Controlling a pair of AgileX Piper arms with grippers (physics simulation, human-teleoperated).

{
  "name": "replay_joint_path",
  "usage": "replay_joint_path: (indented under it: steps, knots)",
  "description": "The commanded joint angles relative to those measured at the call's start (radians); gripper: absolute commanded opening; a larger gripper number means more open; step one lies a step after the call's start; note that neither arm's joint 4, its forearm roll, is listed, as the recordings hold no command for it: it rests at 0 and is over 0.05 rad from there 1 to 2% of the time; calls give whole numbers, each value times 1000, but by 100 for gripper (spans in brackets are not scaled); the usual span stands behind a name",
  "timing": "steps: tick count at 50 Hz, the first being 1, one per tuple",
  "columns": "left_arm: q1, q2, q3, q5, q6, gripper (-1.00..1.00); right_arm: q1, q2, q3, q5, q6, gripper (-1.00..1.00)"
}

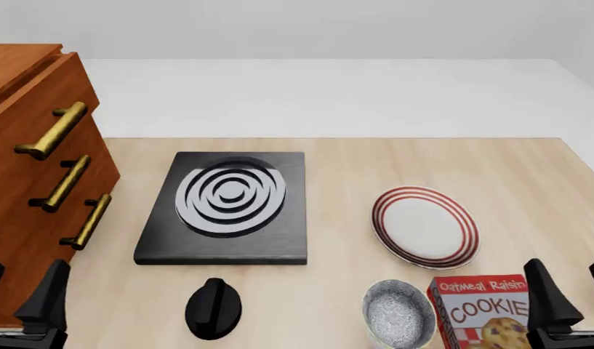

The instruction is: Pick the akita bowl on the ramekin and place it on the plate.

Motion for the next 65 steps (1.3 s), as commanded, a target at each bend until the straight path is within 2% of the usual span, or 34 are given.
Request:
replay_joint_path:
  steps: [1, 3, 14, 19, 20, 22, 26, 29, 31, 32, 33, 36, 39, 40, 42, 45, 48, 50, 51, 53, 55, 58, 65]
  knots:
    - [0, 5, -3, -1, 0, 100, 17, 26, 7, -7, -2, 100]
    - [0, 5, -3, -1, 0, 100, 23, 55, 7, -32, 15, 100]
    - [0, 4, -3, -1, 0, 100, 16, 154, 8, -113, 2, 100]
    - [0, 5, -3, -1, 0, 100, 6, 152, 6, -114, -5, 100]
    - [0, 5, -3, -1, 0, 100, -5, 112, -2, -88, 30, 100]
    - [0, 5, -3, -1, 0, 100, -15, 128, -8, -94, 55, 100]
    - [0, 5, -3, -1, 0, 100, -20, 167, -55, -80, 47, 100]
    - [0, 5, -3, -1, 0, 100, 11, 182, -157, -8, 82, 100]
    - [0, 5, -3, -1, 0, 100, 13, 206, -204, 16, 82, 100]
    - [0, 5, -3, -1, 0, 100, 21, 219, -239, 36, 104, 100]
    - [0, 4, -3, -1, 0, 100, 41, 267, -295, 61, 80, 100]
    - [0, 5, -3, -1, 0, 100, 60, 401, -367, 89, 49, 100]
    - [0, 4, -3, -1, 0, 100, 105, 456, -450, 153, 66, 100]
    - [0, 4, -3, -1, 0, 100, 105, 476, -476, 173, 24, 100]
    - [0, 5, -3, -1, 0, 100, 120, 505, -509, 201, -9, 100]
    - [0, 5, -3, -1, 0, 100, 164, 549, -587, 277, 24, 100]
    - [0, 5, -3, -1, 0, 100, 203, 612, -634, 328, 81, 100]
    - [0, 5, -3, -1, 0, 100, 208, 637, -651, 348, 53, 100]
    - [0, 4, -3, -1, 0, 100, 224, 664, -666, 367, 66, 100]
    - [0, 5, -3, -1, 0, 100, 265, 702, -682, 395, 139, 100]
    - [0, 5, -3, -1, 0, 100, 260, 715, -691, 408, 103, 100]
    - [0, 5, -3, -1, 0, 100, 287, 770, -698, 437, 144, 100]
    - [0, 4, -3, -1, 0, 100, 318, 841, -698, 465, 168, 100]
